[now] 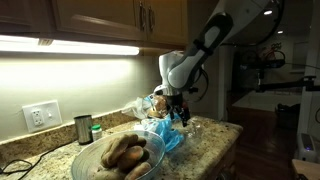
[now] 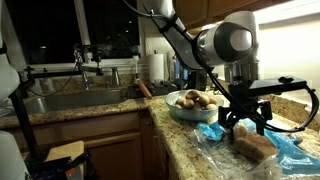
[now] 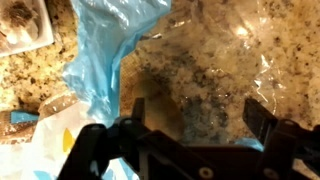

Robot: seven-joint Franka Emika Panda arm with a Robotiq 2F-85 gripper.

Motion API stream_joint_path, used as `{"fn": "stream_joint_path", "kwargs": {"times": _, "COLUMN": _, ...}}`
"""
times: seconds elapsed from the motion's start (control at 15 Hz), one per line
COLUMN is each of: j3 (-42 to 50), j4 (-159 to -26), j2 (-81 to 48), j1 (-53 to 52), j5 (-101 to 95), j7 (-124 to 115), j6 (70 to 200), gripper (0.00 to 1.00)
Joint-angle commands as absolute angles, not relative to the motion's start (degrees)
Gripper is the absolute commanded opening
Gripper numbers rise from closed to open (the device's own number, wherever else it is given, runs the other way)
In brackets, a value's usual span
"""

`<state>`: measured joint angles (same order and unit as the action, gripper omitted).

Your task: Move potatoes from the plastic bag to the clear bowl

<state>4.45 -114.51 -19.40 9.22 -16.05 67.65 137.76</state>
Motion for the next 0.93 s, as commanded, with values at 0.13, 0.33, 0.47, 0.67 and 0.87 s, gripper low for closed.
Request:
{"fn": "stream_joint_path", "kwargs": {"times": 0.13, "j3": 3.46, "j4": -113.11, "j2": -20.93, "j1": 10.50, "j5": -14.10, "j7": 70.93, "j6": 138.95, "gripper": 1.00}}
{"fn": "stream_joint_path", "kwargs": {"times": 0.33, "j3": 3.32, "j4": -112.91, "j2": -21.35, "j1": 10.57, "j5": -13.70, "j7": 71.55, "j6": 139.33, "gripper": 1.00}}
{"fn": "stream_joint_path", "kwargs": {"times": 0.47, "j3": 3.25, "j4": -113.08, "j2": -21.49, "j1": 10.68, "j5": -13.76, "j7": 72.54, "j6": 140.58, "gripper": 1.00}}
{"fn": "stream_joint_path", "kwargs": {"times": 0.67, "j3": 3.33, "j4": -113.15, "j2": -21.82, "j1": 10.57, "j5": -14.11, "j7": 73.51, "j6": 142.22, "gripper": 1.00}}
{"fn": "stream_joint_path", "kwargs": {"times": 0.87, "j3": 3.43, "j4": -113.23, "j2": -22.25, "j1": 10.42, "j5": -14.55, "j7": 74.00, "j6": 143.62, "gripper": 1.00}}
